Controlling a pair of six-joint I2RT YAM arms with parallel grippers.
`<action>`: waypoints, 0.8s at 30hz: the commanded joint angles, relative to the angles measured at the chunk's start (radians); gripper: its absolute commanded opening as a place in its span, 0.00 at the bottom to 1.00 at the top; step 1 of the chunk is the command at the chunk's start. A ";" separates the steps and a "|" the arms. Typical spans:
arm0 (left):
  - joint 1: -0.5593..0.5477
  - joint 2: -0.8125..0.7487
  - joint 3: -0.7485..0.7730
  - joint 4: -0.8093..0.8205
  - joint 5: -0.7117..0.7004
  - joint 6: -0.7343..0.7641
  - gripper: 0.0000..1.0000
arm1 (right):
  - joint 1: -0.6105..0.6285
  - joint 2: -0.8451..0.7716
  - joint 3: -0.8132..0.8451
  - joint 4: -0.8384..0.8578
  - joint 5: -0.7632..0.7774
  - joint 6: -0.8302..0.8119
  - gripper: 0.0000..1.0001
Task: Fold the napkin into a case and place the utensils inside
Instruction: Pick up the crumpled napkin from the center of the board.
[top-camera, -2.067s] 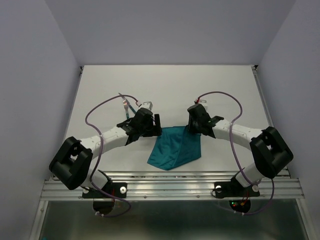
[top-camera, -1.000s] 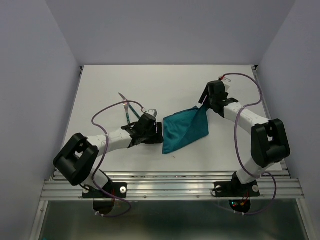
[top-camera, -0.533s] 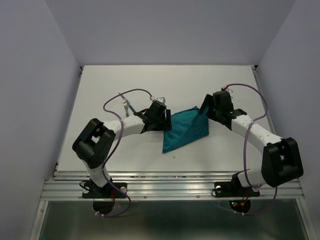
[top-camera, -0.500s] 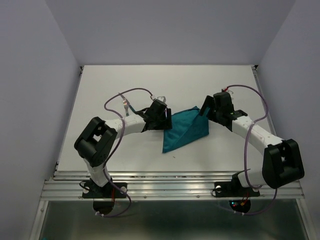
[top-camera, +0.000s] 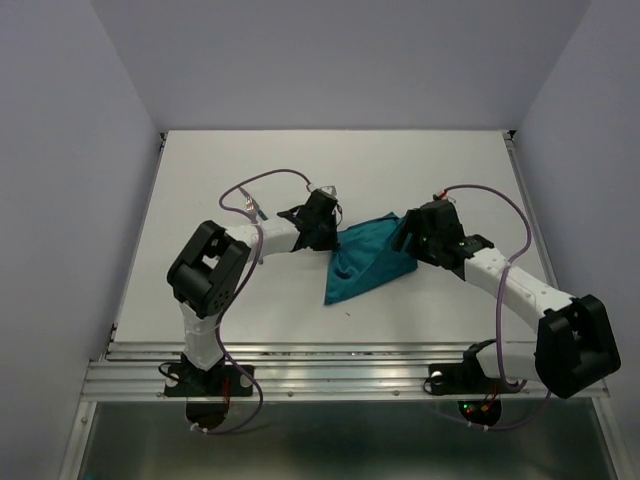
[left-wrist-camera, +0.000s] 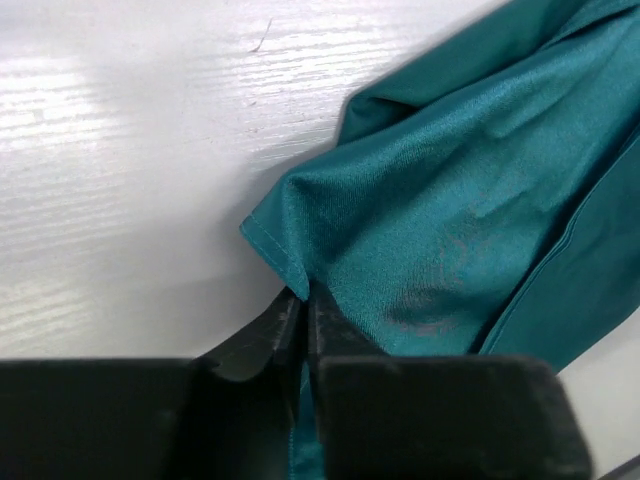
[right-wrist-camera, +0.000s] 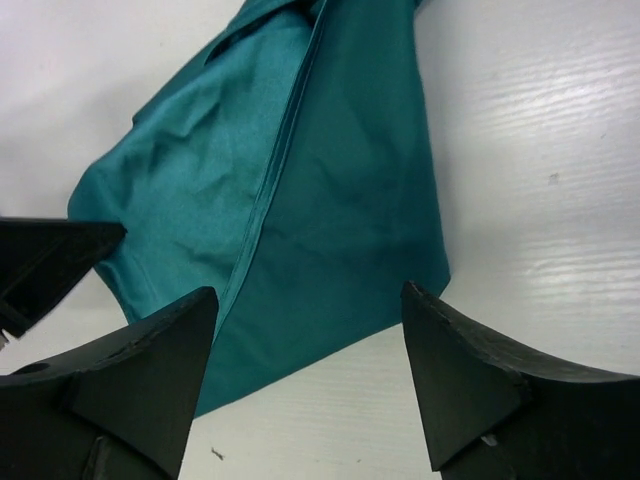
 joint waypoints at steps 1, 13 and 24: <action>0.011 -0.029 0.049 0.000 0.034 0.020 0.04 | 0.053 0.014 -0.014 0.022 -0.027 0.051 0.77; 0.084 -0.210 0.049 -0.043 0.087 0.072 0.00 | 0.042 0.137 0.039 0.078 0.066 0.088 0.83; 0.137 -0.231 0.090 -0.071 0.133 0.117 0.00 | -0.122 0.425 0.322 0.110 -0.068 0.031 0.80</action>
